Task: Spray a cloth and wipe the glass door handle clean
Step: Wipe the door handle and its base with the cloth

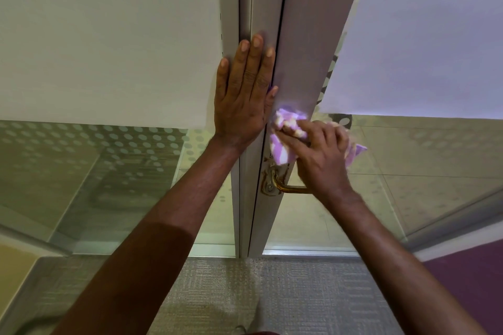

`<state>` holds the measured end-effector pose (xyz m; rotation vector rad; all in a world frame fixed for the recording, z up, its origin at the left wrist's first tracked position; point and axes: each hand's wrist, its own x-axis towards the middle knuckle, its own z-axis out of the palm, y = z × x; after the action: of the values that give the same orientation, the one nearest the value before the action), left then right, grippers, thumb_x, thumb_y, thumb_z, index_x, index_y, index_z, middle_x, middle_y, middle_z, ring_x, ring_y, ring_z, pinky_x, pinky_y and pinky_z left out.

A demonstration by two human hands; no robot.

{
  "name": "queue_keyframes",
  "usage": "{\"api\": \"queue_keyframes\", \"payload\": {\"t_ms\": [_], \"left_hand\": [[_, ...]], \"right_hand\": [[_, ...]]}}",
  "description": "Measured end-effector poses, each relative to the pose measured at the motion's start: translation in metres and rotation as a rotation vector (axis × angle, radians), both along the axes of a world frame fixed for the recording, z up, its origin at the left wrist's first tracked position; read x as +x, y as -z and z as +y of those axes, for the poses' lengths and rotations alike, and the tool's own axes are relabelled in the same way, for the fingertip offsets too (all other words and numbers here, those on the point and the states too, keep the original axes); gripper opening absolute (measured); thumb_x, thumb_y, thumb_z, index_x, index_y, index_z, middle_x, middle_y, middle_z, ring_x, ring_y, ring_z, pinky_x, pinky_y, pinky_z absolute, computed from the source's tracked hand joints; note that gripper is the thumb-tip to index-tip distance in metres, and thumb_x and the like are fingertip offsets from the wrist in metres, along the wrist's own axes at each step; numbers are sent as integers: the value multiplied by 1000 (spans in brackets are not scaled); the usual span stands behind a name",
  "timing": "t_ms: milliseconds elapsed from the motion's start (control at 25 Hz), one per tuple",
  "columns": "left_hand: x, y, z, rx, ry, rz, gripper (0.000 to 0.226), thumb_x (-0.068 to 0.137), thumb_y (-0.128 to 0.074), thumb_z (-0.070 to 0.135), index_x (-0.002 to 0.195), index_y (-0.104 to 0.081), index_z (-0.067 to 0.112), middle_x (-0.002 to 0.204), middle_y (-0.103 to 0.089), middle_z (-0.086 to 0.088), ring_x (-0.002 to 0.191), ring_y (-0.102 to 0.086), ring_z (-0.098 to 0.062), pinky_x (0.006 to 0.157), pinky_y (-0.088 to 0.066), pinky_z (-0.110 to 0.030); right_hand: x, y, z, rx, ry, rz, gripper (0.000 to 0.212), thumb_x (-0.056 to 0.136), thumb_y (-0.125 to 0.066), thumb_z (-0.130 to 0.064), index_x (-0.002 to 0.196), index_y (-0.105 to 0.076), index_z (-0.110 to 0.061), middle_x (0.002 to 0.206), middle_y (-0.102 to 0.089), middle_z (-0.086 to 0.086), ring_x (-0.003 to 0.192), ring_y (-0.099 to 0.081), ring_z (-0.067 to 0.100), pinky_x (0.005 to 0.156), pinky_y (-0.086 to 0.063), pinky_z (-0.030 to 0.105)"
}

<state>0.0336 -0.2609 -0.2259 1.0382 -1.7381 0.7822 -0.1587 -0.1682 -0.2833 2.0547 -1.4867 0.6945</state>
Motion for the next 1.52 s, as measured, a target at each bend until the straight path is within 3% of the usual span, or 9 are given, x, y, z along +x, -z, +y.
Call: {"api": "queue_keyframes", "payload": {"t_ms": [120,240,440,640,760,920,1040,1200,1520], "left_hand": [[0,0,0,-7,-16,-27,58,110,-35,36,159,-18,10,160,-34,-16,157,-14,-27,127,-6,-44],[0,0,2,-4,-17,-26,53,110,-36,36,155,-30,9,157,-44,-18,149,-29,-31,127,-8,-44],[1,0,4,2,-31,-25,53,108,-41,34,154,-31,9,157,-45,-17,148,-31,-31,126,-14,-46],[1,-2,4,4,-26,-30,51,110,-35,35,153,-32,9,156,-46,-18,147,-33,-32,123,-22,-50],[0,-1,4,0,-23,-15,51,110,-36,34,153,-32,8,155,-46,-18,147,-32,-32,123,-21,-50],[0,-1,4,7,-36,-21,52,109,-41,34,154,-30,9,157,-45,-18,148,-31,-32,124,-20,-49],[-1,1,3,-3,-40,-19,53,109,-41,34,154,-31,9,157,-45,-17,148,-31,-31,126,-14,-46],[1,0,2,-12,-33,-8,54,109,-45,33,154,-30,9,157,-44,-18,148,-30,-32,127,-6,-44],[0,0,2,-6,-27,-12,54,109,-42,33,155,-29,9,158,-43,-17,149,-28,-31,128,-4,-42]], "right_hand": [[9,29,3,193,-60,185,78,73,-88,-26,145,-58,-36,140,-58,8,125,-52,34,103,-30,48],[-8,26,5,249,-67,284,71,74,-88,-32,139,-62,-41,138,-58,0,124,-51,30,100,-32,46],[-7,4,4,-7,36,-123,50,89,-60,-14,132,-70,-35,136,-61,8,122,-50,35,103,-33,52],[13,48,0,145,-59,126,70,76,-85,-22,142,-61,-31,136,-58,9,121,-47,33,103,-31,49],[2,48,5,204,-100,245,63,81,-82,-30,140,-62,-35,134,-60,3,119,-54,32,99,-35,47],[3,21,1,106,-43,90,39,91,-61,-34,129,-71,-38,125,-65,3,113,-56,32,97,-34,46],[17,37,3,144,-4,124,52,83,-76,-32,134,-67,-38,128,-63,5,115,-56,32,97,-33,47],[28,53,14,252,-12,183,47,91,-61,-28,138,-63,-30,128,-59,8,117,-55,34,97,-35,47],[35,49,14,274,64,132,44,89,-69,-29,133,-64,-29,130,-57,5,119,-52,31,99,-33,47]]}}
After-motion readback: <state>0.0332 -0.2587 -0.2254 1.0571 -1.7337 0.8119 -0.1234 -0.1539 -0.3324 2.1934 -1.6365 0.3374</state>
